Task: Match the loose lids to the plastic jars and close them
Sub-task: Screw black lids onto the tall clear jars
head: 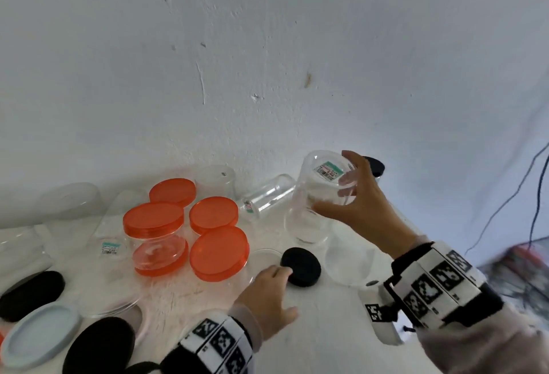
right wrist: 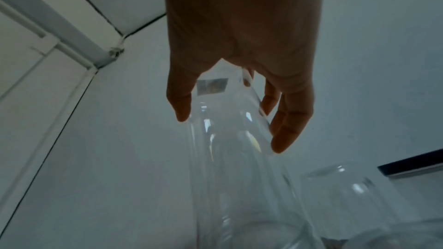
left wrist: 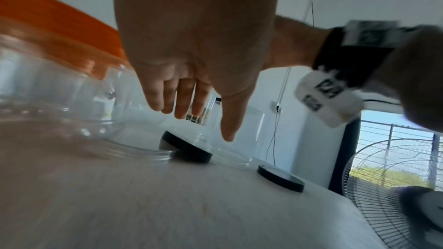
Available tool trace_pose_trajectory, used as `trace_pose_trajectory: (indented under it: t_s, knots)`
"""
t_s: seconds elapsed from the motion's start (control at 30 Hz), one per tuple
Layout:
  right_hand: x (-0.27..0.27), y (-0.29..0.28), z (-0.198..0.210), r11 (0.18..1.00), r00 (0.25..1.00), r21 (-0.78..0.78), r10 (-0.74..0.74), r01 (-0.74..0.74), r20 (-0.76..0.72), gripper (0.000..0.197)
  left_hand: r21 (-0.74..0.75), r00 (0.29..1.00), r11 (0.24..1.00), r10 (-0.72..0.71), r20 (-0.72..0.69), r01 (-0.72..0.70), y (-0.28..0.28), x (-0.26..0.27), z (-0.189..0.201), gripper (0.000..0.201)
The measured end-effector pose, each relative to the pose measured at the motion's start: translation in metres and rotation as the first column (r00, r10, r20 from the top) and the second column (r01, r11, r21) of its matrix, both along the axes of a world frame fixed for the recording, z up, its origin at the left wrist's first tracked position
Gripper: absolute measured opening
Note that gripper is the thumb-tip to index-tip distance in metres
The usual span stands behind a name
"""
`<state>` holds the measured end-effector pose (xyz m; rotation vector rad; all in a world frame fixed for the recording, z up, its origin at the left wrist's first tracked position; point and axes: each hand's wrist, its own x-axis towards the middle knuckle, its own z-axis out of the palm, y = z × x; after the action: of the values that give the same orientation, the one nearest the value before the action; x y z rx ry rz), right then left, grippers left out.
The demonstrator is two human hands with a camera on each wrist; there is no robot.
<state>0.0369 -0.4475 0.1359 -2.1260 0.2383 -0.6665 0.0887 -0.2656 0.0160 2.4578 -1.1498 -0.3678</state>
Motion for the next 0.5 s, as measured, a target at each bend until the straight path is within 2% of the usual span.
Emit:
trace_pose_trajectory:
  t_s: [0.07, 0.17, 0.3, 0.5]
  knots:
    - [-0.025, -0.01, 0.002, 0.998, 1.0, 0.06, -0.014, 0.012, 0.021, 0.087, 0.036, 1.0, 0.999, 0.02, -0.019, -0.019, -0.022, 0.009, 0.004, 0.073]
    - [-0.06, -0.02, -0.001, 0.977, 0.997, 0.206, -0.072, 0.063, 0.037, 0.088, 0.108, 1.0, 0.994, 0.017, -0.008, -0.016, -0.045, 0.023, -0.001, 0.075]
    - [-0.091, -0.025, -0.013, 0.919, 0.993, 0.39, -0.095, 0.06, 0.071, 0.092, 0.262, 1.0, 0.965, 0.008, -0.013, -0.005, -0.059, 0.032, -0.012, 0.074]
    - [-0.106, -0.027, -0.03, 0.842, 0.998, 0.54, -0.027, -0.004, 0.049, 0.095, 0.324, 0.999, 0.946, -0.011, 0.03, 0.001, -0.059, 0.035, -0.022, 0.071]
